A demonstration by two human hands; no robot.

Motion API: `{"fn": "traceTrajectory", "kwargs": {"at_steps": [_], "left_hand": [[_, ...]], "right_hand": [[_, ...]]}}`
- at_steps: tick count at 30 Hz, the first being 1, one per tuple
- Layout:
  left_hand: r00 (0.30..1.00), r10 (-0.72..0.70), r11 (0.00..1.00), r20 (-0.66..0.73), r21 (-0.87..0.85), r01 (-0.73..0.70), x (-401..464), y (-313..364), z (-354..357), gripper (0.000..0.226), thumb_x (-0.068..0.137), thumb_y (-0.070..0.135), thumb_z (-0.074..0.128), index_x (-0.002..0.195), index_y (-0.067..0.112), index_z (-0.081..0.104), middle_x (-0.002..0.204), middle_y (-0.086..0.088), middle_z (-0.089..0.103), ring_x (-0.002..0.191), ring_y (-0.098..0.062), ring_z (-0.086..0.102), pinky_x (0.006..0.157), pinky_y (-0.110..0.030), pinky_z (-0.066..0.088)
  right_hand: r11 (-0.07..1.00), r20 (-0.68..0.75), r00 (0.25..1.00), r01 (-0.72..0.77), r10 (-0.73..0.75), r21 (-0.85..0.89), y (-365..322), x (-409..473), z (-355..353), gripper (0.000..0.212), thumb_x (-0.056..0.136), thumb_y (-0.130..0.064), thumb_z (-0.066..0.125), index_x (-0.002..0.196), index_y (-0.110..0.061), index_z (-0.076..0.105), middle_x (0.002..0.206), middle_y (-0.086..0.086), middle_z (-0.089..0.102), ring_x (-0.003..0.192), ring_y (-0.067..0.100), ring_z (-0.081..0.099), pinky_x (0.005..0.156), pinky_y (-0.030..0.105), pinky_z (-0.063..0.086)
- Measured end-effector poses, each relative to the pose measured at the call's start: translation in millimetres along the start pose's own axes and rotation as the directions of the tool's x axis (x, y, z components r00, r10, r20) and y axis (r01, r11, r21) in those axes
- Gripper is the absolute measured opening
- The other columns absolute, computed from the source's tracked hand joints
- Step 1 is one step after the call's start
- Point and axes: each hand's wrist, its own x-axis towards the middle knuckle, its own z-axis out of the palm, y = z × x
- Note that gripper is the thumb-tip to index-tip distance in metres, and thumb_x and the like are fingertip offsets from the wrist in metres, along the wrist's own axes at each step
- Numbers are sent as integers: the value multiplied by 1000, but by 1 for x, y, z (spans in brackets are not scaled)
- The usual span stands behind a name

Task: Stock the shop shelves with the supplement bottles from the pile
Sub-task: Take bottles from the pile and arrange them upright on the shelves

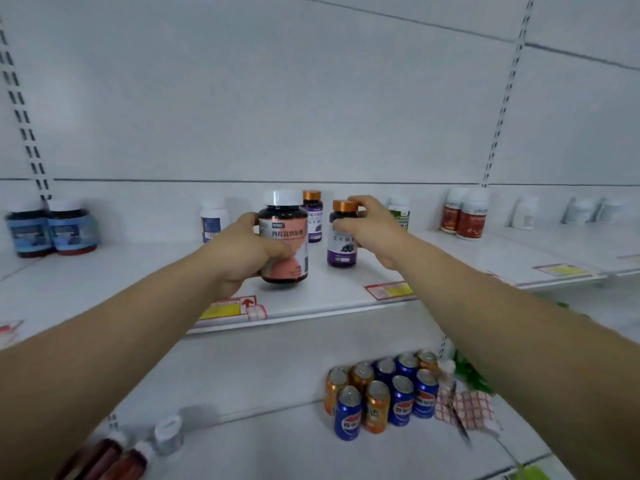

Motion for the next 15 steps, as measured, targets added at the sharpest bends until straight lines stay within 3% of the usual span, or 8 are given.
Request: {"fn": "traceTrajectory", "kwargs": {"at_steps": [4, 8, 12, 15], "left_hand": [[993, -21, 998, -117, 48, 26, 12, -4, 42, 60, 77, 0, 71, 127, 18, 43, 106, -1, 63, 100, -21, 61, 93, -37, 48], [973, 26, 992, -228, 128, 4, 16, -3, 66, 77, 79, 3, 69, 139, 28, 28, 102, 6, 58, 92, -8, 59, 79, -25, 45], [965, 34, 976, -262, 218, 25, 21, -6, 77, 86, 74, 4, 73, 138, 36, 25, 112, 6, 62, 101, -13, 61, 96, -35, 47], [962, 30, 964, -272, 263, 45, 22, -4, 79, 87, 73, 3, 75, 138, 35, 26, 106, 11, 59, 104, -14, 59, 94, -31, 44]], "right_hand": [[997, 139, 989, 62, -54, -49, 20, 42, -15, 64, 85, -12, 68, 140, -21, 36, 119, 3, 56, 105, 19, 56, 83, 30, 45], [983, 212, 972, 128, -97, -134, 28, 73, -18, 69, 85, -17, 67, 144, -22, 32, 119, 3, 57, 100, 20, 58, 82, 32, 50], [972, 250, 967, 110, -56, -209, 28, 97, -10, 74, 84, -10, 63, 146, -17, 24, 128, 9, 52, 113, 27, 52, 96, 40, 46], [966, 239, 971, 86, -26, -245, 30, 108, -6, 74, 82, -7, 62, 145, -15, 24, 129, 10, 51, 116, 29, 51, 98, 41, 45]]}}
